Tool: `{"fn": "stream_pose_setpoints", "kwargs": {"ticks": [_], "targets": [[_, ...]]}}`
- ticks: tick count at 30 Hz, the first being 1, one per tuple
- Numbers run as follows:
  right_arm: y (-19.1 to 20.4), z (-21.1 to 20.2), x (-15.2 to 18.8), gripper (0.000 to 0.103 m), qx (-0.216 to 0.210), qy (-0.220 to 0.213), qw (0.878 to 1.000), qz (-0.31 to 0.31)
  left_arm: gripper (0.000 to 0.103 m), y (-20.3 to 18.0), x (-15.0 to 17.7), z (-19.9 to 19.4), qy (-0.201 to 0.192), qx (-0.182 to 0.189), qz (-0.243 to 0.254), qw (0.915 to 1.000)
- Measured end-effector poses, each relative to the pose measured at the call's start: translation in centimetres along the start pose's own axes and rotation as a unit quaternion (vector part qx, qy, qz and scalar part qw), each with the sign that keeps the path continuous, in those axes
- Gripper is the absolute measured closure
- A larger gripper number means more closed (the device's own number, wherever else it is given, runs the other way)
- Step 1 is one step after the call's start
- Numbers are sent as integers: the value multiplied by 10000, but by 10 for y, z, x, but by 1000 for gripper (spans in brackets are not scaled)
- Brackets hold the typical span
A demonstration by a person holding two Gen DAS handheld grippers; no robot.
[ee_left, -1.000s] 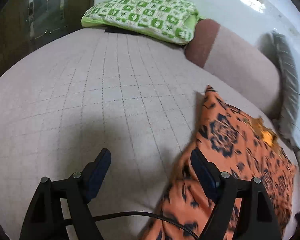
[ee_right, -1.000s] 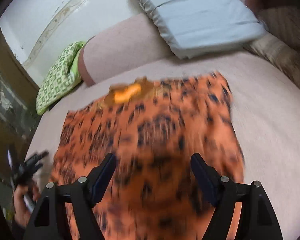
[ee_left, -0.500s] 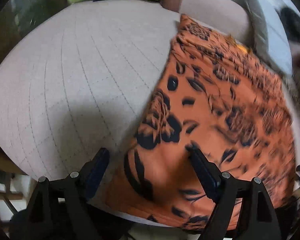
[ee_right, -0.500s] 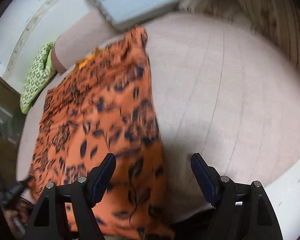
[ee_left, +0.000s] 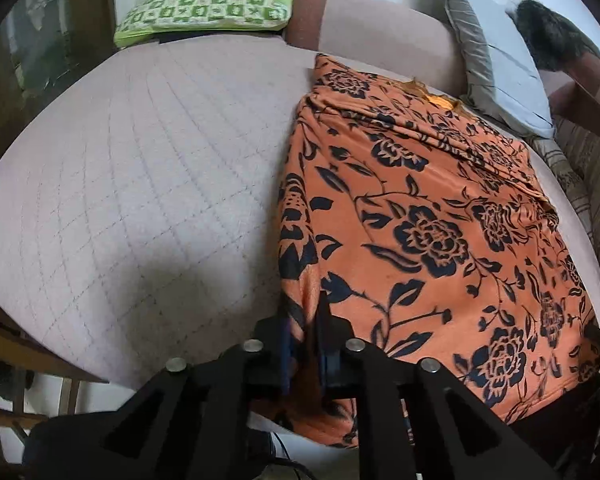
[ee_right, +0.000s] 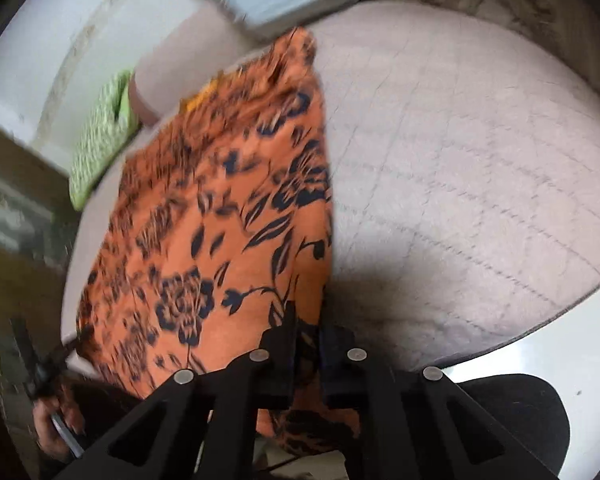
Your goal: Fold small clothes
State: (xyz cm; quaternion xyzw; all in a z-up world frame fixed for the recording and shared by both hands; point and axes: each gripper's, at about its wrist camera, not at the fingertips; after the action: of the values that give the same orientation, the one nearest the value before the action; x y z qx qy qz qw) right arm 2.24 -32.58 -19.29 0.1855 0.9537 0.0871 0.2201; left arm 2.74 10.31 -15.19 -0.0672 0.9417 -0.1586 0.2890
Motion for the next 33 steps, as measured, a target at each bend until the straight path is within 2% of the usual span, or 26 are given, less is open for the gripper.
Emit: {"fn": "stream_pose_setpoints", "kwargs": {"ticks": [1, 2, 3, 4, 5, 6, 7, 8, 9, 10, 11, 12, 13, 15, 17, 20, 21, 22, 24, 25, 26, 27, 28, 29, 30, 33], "targets": [[-4, 3, 2, 87, 82, 66, 9999, 124, 49, 3, 2, 6, 139, -70, -67, 9999], [-8, 8, 5, 73, 29, 266, 9994, 205, 36, 6, 5, 11, 314, -43, -141, 9994], [-8, 12, 9, 48, -84, 505, 9985, 197, 29, 6, 7, 12, 312, -17, -160, 9994], [0, 7, 13, 46, -229, 430, 9988, -60, 29, 5, 8, 11, 247, -31, -148, 9996], [7, 4, 16, 33, -137, 368, 9988, -278, 29, 2, 8, 12, 222, -60, -101, 9997], [14, 2, 19, 29, -60, 341, 9983, -461, 31, -1, 8, 15, 268, -113, 11, 9996], [19, 5, 21, 29, -53, 405, 9977, -550, 54, -4, 10, 17, 317, -218, 154, 9991], [22, 11, 22, 33, -60, 520, 9970, -572, 67, -8, 10, 19, 330, -289, 298, 9986], [22, 16, 22, 61, -25, 594, 9966, -577, 95, -10, 9, 17, 342, -184, 335, 9987], [21, 16, 21, 78, 27, 639, 9963, -572, 95, -10, 5, 12, 392, -71, 237, 9989], [16, 11, 18, 95, -330, 706, 9961, -405, 95, -9, 1, 4, 326, -5, 119, 9994], [13, -5, 12, 95, -657, 551, 9960, -245, 95, -9, -3, -12, 130, 140, 42, 9998], [12, -34, 5, 95, -750, 126, 9968, -241, 95, -12, -6, -31, -112, 257, 51, 9996], [3, -69, -7, 96, -1005, -256, 9946, -38, 95, -17, -10, -59, -428, 388, 135, 9982], [-17, -80, -15, 96, -950, -427, 9943, 247, 95, -8, -10, -55, -312, 514, -97, 9981], [-45, -40, -7, 96, -504, 148, 9965, 654, 94, 25, 4, -3, 504, 366, -894, 9940], [-50, -23, 2, 96, -342, 491, 9960, 668, 91, 35, 10, 8, 620, 355, -1112, 9912], [-51, -13, 9, 96, -294, 716, 9952, 602, 90, 36, 11, 6, 507, 380, -1105, 9919], [-49, -19, 19, 95, -225, 503, 9974, 469, 83, 28, 6, -3, 443, 269, -885, 9947], [-49, -26, 19, 94, -226, 370, 9982, 405, 70, 25, 5, -8, 408, 117, -712, 9966], [-48, -29, 18, 93, -291, 309, 9982, 422, 63, 21, 4, -13, 375, -75, -539, 9978], [-47, -34, 15, 84, -358, 180, 9982, 441, 49, 21, 2, -15, 317, -141, -473, 9983], [-42, -40, 10, 74, -335, 55, 9986, 417, 42, 21, 3, -18, 244, -145, -462, 9985], [-38, -45, 6, 38, -289, -67, 9988, 379, 41, 22, 4, -23, 151, -98, -497, 9986], [-37, -50, 2, 12, -238, -192, 9988, 376, 41, 23, 5, -28, 74, -29, -534, 9985], [-24, -49, -4, 12, -350, -221, 9988, 248, 33, 23, 6, -25, 69, 18, -559, 9984]]}}
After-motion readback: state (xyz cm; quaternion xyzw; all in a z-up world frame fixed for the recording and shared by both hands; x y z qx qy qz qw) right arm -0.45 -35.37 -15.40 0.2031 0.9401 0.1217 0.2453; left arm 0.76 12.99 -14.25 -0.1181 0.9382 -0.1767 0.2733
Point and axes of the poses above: each gripper's, at about its wrist camera, not at the fingertips, and z roughly the way its jaws point, y to its left, x to its underside, and after that the axes turned 15 degrees about x, right-handed
